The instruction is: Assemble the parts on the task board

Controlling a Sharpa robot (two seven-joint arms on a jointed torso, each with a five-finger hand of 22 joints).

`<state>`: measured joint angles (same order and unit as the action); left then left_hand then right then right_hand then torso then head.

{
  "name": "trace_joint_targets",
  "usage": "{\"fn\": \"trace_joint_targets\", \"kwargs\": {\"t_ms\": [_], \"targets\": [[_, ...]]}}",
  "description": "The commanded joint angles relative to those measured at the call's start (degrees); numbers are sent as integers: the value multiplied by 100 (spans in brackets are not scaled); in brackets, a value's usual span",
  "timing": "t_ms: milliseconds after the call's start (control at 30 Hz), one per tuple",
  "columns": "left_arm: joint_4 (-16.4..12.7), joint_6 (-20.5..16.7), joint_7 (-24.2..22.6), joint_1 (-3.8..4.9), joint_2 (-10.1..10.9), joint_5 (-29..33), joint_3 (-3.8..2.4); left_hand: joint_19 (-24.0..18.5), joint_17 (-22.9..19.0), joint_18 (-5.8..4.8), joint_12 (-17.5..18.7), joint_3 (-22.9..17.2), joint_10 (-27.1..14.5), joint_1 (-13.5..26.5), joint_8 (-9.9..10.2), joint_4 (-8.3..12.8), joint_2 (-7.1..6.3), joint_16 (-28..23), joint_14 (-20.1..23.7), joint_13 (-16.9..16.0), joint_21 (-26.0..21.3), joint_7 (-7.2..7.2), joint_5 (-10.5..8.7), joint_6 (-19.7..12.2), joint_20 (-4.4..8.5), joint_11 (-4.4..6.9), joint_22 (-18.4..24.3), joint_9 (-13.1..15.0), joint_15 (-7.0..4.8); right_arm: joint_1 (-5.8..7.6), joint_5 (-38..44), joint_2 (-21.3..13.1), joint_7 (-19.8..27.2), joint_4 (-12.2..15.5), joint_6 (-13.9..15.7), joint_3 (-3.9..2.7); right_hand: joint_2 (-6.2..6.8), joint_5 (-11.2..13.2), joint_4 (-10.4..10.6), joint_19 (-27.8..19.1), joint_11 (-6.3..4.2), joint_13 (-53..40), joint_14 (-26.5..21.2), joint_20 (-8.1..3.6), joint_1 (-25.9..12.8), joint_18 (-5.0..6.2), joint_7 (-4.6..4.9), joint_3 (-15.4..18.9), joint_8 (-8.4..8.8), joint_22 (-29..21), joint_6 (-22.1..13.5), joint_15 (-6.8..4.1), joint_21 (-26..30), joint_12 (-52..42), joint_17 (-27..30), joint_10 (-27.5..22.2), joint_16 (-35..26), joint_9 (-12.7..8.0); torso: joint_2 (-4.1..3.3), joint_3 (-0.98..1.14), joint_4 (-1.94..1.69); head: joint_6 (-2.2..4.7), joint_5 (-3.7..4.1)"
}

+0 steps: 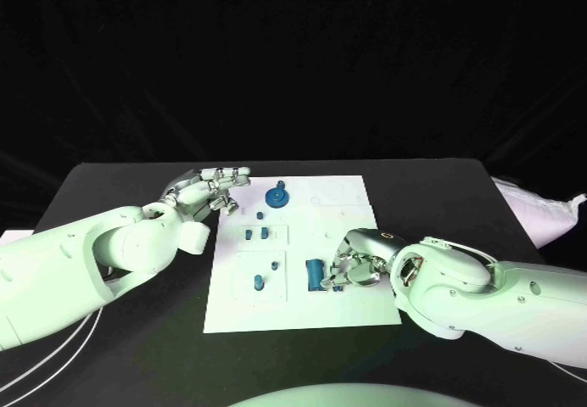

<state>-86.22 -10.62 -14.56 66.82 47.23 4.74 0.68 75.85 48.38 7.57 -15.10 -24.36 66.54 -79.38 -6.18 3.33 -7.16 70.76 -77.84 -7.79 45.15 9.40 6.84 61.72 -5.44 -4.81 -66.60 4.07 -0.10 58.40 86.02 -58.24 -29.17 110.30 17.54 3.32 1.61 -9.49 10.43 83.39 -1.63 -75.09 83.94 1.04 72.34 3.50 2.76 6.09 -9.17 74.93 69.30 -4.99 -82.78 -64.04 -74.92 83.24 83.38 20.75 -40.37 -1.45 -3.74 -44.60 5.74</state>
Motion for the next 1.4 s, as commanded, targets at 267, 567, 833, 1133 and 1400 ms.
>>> {"fn": "trace_joint_targets", "kwargs": {"t_ms": [267,567,833,1133,1400], "targets": [[-15,123,-4,1,-4,-16,-4,0,-5,78,-26,0,-53,13,-33,16,40,-7,46,-7,-21,-8,5,-44,-28,4,7,-2,10,-38,140,90,-294,-62,29,0,-127,-93,75,51,-24,-88,437,2,-38,-62,-41,84,-27,234,10,-40,-24,-57,-598,88,23,15,-5,0,1,5,1],[-16,121,1,1,4,-16,-4,0,-5,78,-26,0,-53,13,-33,16,40,-7,46,-7,-21,-8,5,-44,-28,4,7,-2,10,-44,-10,4,-25,-9,200,0,-101,-172,125,31,-17,-46,427,1,-96,-54,-31,186,-17,196,-19,-38,-2,33,-549,64,-11,17,1,1,3,18,-5],[12,96,-18,-3,1,-16,-3,-17,-48,87,-31,5,-59,20,-34,13,39,-25,60,-7,-75,-7,3,-49,-30,2,36,-2,12,67,-1301,-230,1203,-1,718,-2,-75,-223,54,-136,89,373,359,49,82,11,94,283,146,-105,-323,40,187,842,-269,-256,-230,-37,24,-7,8,102,13],[173,-85,-144,-64,-83,101,-2,-241,-510,167,-60,35,-95,55,-46,-4,27,-284,310,-10,-590,-6,3,-71,-45,-6,296,-3,29,539,-4372,-158,3204,-864,1002,-4,-272,-155,-333,-842,262,1551,39,179,700,286,307,171,439,-1429,-781,189,1083,2881,826,-1115,-1191,-151,187,-73,-10,325,96],[521,-408,-387,-132,-259,387,-2,-1494,-2220,259,-47,144,-310,118,-73,-64,-29,-1826,1879,63,-1959,58,1,-181,-181,-103,975,-14,198,694,-6618,456,4521,-2290,514,-19,-489,-9,-599,-2336,554,3230,-1208,445,1173,693,600,37,550,-4309,-1237,480,3800,4719,3843,-2046,-4782,-315,355,-114,28,768,97]]}}
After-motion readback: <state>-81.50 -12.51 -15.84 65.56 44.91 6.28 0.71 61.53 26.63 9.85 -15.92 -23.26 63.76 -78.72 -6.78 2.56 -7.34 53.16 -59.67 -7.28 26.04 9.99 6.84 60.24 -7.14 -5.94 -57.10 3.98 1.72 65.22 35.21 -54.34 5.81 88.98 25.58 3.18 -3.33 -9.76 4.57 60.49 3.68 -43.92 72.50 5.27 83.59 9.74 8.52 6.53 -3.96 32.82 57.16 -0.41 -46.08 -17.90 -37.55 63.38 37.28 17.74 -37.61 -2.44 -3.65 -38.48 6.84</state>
